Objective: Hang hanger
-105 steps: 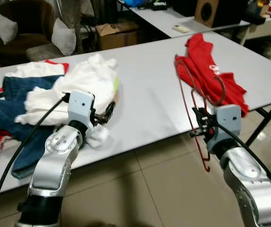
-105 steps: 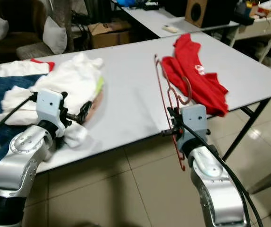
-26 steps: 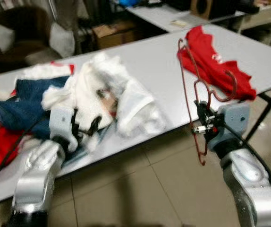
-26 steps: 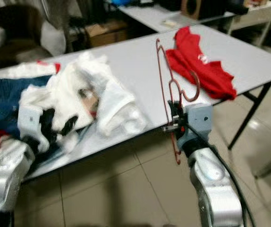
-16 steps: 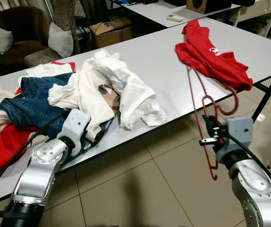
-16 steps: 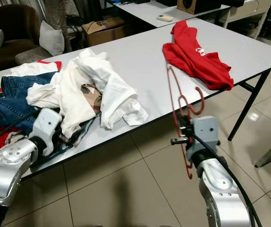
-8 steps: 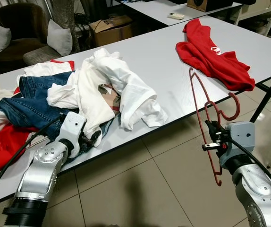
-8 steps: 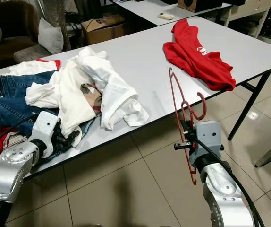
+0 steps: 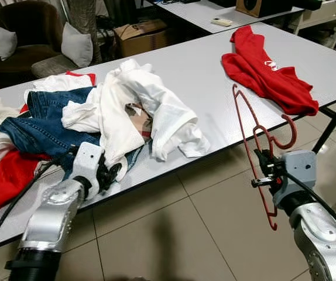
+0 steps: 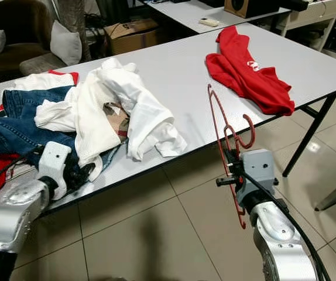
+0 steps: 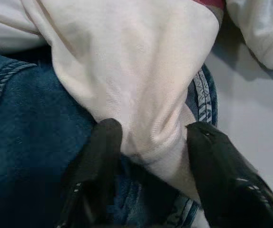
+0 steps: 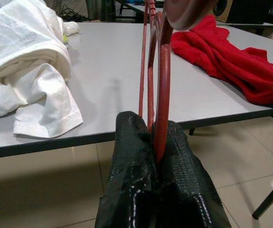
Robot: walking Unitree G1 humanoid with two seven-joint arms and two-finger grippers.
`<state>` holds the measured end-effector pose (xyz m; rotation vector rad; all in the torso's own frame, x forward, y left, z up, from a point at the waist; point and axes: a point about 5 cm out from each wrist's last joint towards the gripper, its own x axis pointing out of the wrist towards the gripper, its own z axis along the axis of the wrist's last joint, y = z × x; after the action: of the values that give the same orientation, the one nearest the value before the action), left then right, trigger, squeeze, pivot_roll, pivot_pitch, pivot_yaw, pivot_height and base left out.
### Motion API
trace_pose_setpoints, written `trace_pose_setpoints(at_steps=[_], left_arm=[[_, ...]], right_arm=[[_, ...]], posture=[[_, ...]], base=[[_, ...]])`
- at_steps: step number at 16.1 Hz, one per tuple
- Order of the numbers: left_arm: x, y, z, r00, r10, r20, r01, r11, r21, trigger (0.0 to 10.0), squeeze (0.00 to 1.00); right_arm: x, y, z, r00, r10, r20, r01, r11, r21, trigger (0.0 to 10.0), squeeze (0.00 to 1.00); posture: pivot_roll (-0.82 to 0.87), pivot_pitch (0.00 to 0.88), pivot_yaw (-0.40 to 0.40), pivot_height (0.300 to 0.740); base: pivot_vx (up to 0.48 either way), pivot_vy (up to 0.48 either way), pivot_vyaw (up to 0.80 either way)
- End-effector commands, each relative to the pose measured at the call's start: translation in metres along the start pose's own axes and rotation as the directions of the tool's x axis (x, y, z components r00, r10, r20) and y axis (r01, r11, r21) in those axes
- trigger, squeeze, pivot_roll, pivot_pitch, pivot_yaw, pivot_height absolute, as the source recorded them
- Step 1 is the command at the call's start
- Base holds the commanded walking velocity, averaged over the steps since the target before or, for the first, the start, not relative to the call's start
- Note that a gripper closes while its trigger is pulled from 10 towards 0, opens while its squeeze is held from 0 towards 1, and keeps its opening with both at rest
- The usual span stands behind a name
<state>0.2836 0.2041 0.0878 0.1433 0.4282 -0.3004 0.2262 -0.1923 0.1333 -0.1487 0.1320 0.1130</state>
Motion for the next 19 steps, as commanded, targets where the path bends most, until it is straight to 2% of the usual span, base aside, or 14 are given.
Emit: trace_pose_setpoints(at_steps=[1,9,13,15,17,19], left_arm=[[0.0,0.004,0.003,1.0,0.02,0.008,-0.02,1.0,-0.008,0.0,0.0],[0.001,0.005,0.006,1.0,0.025,0.014,-0.025,1.0,-0.019,0.0,0.0],[0.005,0.001,0.008,1.0,0.007,0.024,-0.005,0.998,-0.057,0.0,0.0],[0.007,-0.003,0.007,0.999,0.027,0.037,-0.024,0.997,-0.078,0.0,0.0],[0.008,-0.013,0.004,0.999,-0.023,0.042,0.026,0.997,-0.07,0.0,0.0],[0.006,-0.011,0.01,0.997,-0.013,0.071,0.016,0.999,-0.051,0.0,0.0]], right_arm=[[0.0,0.004,0.007,0.999,0.018,0.028,-0.018,1.0,-0.009,10.0,0.0],[0.001,0.005,0.007,0.999,0.018,0.032,-0.018,1.0,-0.007,10.0,0.0],[0.005,0.007,0.005,0.999,0.018,0.03,-0.018,1.0,-0.004,10.0,0.0],[0.011,0.007,0.008,0.999,0.014,0.029,-0.014,1.0,0.012,10.0,0.0],[0.019,0.003,0.005,1.0,0.003,0.008,-0.003,1.0,-0.028,10.0,0.0],[0.022,0.0,0.006,1.0,-0.009,0.006,0.009,1.0,-0.013,10.0,0.0]], posture=[[-0.15,0.0,0.093,0.74],[-0.14,0.0,0.098,0.74],[-0.13,0.0,0.101,0.74],[-0.13,0.0,0.079,0.74],[-0.13,0.0,0.059,0.74],[-0.13,0.0,0.047,0.74]], base=[[0.0,0.0,0.0],[0.0,0.0,0.0],[0.0,0.0,0.0],[0.0,0.0,0.0],[0.0,0.0,0.0],[0.0,0.0,0.0]])
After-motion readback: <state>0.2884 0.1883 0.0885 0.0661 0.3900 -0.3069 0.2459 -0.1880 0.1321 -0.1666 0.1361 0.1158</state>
